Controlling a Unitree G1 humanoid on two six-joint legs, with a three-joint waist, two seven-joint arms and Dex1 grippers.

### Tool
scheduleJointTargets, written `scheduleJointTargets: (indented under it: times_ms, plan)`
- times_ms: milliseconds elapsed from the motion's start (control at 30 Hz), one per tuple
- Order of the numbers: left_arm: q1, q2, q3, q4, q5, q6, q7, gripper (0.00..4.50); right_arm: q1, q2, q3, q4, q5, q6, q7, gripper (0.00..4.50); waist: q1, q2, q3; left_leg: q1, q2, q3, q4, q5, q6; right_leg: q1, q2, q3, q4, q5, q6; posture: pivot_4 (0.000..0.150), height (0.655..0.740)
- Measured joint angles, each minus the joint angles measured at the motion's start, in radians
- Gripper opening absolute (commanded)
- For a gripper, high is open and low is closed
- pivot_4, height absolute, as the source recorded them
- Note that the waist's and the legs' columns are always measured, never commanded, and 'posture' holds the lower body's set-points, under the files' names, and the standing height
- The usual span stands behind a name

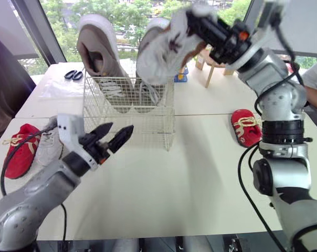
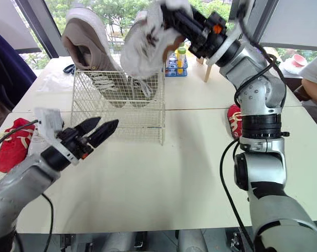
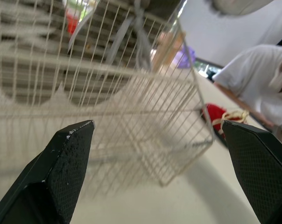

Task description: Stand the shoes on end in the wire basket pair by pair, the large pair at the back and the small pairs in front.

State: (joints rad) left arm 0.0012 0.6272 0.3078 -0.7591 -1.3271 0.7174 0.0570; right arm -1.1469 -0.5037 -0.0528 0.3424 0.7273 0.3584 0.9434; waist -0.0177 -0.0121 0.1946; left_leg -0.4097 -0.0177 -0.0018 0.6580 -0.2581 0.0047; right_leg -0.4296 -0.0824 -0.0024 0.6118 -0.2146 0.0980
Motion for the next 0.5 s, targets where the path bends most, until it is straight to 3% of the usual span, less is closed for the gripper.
scheduleJointTargets:
  times_ms: [167,433,500]
  plan:
    - [0.005,0.002,0.02,0.001,0.004,-0.019,-0.014,4.48,-0.096,0.001,0.121,0.215,-0.239,-0.253,0.218,1.1,0.003,0.0,0.0,0.0,0.0,0.0,-0.001,0.0,0.0,0.0,0.0,0.0,0.0,0.0,0.0,0.15,0.74]
    - [-0.014,0.001,0.018,0.051,0.056,-0.031,-0.058,4.48,-0.173,0.088,0.181,0.493,-0.442,-0.539,0.355,1.1,0.004,0.0,0.0,0.0,-0.001,-0.001,-0.001,0.0,-0.001,0.0,-0.002,0.0,0.0,0.0,-0.001,0.15,0.74]
    - [-0.019,-0.002,0.016,0.054,0.074,-0.031,-0.063,4.5,-0.18,0.105,0.193,0.56,-0.487,-0.598,0.362,2.06,0.004,0.0,0.0,0.0,-0.002,-0.001,-0.002,0.001,-0.002,0.0,-0.003,0.0,0.0,0.0,-0.001,0.15,0.74]
